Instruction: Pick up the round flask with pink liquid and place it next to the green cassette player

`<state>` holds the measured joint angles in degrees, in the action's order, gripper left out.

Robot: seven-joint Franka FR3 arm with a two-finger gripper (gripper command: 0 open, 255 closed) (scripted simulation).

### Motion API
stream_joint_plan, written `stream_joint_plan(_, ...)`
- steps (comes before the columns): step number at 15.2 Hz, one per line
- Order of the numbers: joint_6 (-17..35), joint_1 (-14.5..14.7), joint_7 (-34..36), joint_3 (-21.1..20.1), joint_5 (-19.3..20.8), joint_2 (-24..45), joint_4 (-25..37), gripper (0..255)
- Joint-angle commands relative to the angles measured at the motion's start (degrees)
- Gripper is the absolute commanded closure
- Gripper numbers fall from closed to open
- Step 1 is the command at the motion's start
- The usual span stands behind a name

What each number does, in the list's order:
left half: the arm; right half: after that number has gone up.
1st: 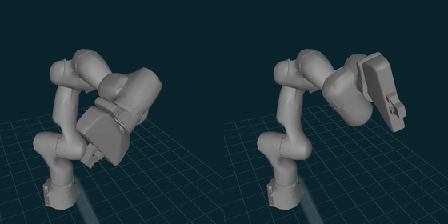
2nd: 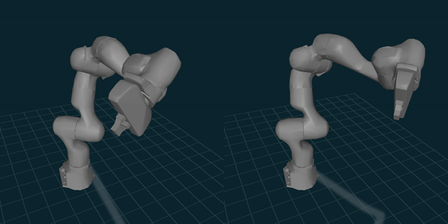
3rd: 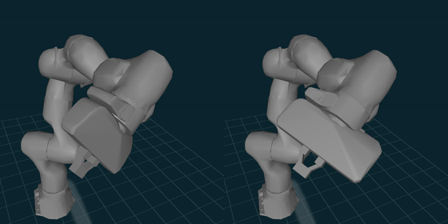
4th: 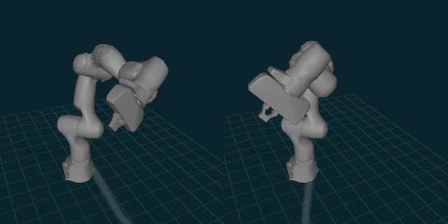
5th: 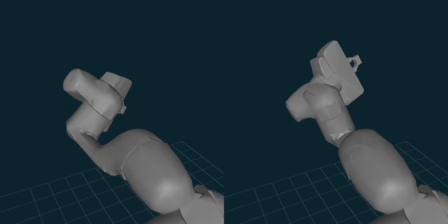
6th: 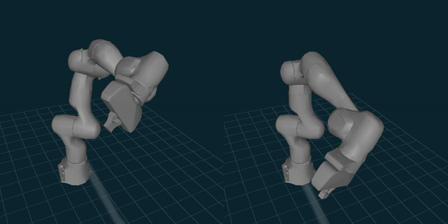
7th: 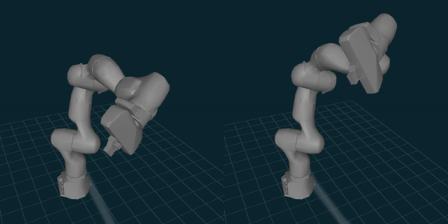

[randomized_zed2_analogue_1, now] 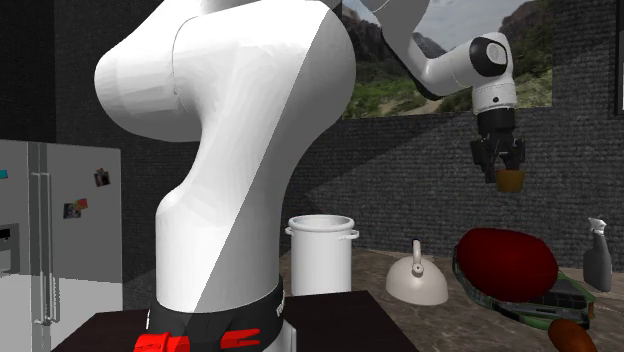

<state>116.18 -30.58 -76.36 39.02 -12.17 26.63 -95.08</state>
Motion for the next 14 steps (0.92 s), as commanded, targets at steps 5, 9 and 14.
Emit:
stream_joint_plan(5,3.9,-0.4,-0.6,-0.8,-1.3,1.6,-2.3,255)
stream_joint_plan(9,6.3,-0.8,-1.0,-1.4,-2.2,3.1,-3.5,255)
stream_joint_plan(14,9.2,-1.4,-1.6,-2.4,-3.6,5.0,-4.6,255)
